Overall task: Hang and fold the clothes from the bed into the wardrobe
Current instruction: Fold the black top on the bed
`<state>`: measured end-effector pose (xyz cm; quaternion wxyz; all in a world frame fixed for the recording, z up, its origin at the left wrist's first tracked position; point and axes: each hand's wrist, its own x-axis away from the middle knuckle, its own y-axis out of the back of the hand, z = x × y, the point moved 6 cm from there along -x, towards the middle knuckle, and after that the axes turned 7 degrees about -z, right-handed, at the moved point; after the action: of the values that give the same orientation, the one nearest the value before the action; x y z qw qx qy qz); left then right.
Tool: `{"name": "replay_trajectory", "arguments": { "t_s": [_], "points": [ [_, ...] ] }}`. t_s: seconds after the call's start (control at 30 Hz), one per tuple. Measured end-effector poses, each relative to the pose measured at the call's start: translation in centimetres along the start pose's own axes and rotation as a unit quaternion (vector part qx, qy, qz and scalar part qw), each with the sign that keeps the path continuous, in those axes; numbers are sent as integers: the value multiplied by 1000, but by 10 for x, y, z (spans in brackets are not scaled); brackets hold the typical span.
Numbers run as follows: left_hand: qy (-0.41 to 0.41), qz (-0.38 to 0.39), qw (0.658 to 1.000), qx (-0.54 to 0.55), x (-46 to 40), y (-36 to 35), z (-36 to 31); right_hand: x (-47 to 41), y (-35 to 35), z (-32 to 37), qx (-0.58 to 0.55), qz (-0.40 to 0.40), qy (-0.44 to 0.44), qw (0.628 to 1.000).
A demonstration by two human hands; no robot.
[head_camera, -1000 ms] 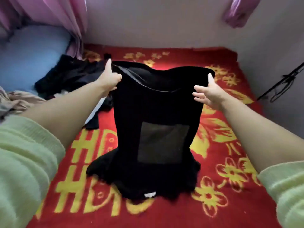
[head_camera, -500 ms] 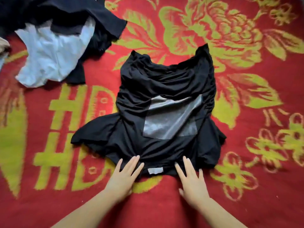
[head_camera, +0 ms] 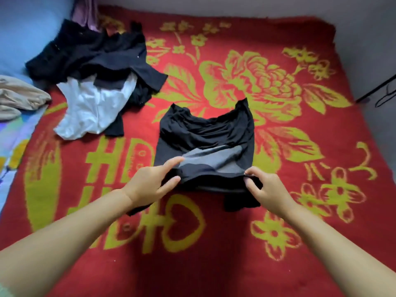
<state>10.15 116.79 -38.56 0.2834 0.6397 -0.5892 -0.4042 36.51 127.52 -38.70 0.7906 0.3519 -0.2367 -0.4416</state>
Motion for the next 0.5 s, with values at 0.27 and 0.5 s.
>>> {"name": "replay_trajectory", "arguments": {
  "t_s": [0.27, 0.5],
  "points": [
    [-237, 76, 948, -201, -7, 102, -83, 13, 121, 97, 282, 156, 148, 935],
    [-124, -9, 992, -7, -8, 221, -119, 57, 216, 155, 204, 233, 84, 947]
  ]
}}
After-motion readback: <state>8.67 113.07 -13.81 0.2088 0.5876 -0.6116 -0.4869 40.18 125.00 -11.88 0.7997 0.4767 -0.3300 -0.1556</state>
